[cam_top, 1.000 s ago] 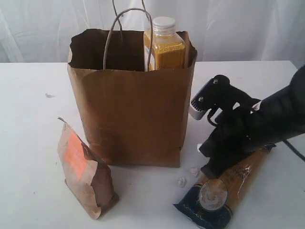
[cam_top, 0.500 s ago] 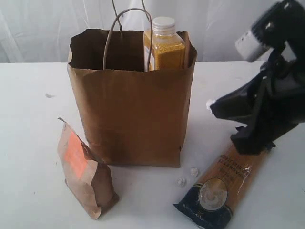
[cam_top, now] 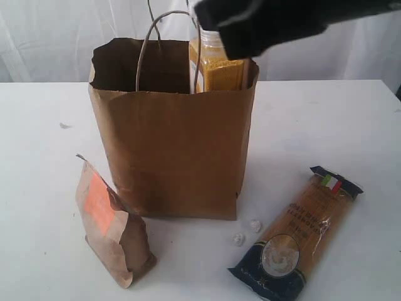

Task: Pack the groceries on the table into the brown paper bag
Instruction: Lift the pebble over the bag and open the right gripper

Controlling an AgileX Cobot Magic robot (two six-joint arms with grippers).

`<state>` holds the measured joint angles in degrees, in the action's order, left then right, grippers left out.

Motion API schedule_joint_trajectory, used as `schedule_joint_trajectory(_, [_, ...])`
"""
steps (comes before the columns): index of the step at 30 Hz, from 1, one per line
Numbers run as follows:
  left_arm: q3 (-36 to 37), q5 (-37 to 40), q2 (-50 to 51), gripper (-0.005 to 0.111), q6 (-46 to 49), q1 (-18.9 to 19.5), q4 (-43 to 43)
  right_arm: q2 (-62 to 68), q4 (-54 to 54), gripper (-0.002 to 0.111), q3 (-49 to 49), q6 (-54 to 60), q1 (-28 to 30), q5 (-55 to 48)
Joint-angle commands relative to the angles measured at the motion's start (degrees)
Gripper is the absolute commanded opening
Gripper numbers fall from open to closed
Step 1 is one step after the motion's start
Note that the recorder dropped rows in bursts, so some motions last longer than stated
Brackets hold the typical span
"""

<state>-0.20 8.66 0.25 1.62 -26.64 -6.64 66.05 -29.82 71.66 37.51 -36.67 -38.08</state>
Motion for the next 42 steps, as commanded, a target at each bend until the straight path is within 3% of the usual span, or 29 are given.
schedule_joint_trajectory(1, [0.2,-0.11,-0.25,0.0,0.18,0.16,-0.2,7.35,0.29,0.0,5.31,-0.13,-3.42,1.92])
schedule_joint_trajectory(10, [0.2,-0.11,-0.25,0.0,0.18,0.16,-0.2,20.96,3.29,0.0,15.89,-0.3,-7.86,5.27])
schedule_joint_trajectory(17, [0.2,-0.11,-0.25,0.0,0.18,0.16,-0.2,29.37,11.74,0.0,24.94,-9.92,-8.41,3.76])
schedule_joint_trajectory(22, [0.2,-0.11,-0.25,0.0,0.18,0.16,-0.2,33.31,21.64,0.0,27.24,-18.39,-8.41,1.05])
schedule_joint_trajectory(32, [0.2,-0.11,-0.25,0.0,0.18,0.16,-0.2,34.65,23.68,0.001,27.24,-21.49,-8.41,1.17])
schedule_joint_trajectory(35, [0.2,-0.11,-0.25,0.0,0.18,0.16,-0.2,34.65,23.68,0.012,27.24,-22.44,-8.41,1.06])
schedule_joint_trajectory(39, [0.2,-0.11,-0.25,0.0,0.18,0.16,-0.2,34.65,23.68,0.041,27.24,-23.55,-8.41,0.9])
schedule_joint_trajectory(42, [0.2,-0.11,-0.25,0.0,0.18,0.16,-0.2,34.39,23.68,0.057,27.24,-23.79,-8.41,0.9])
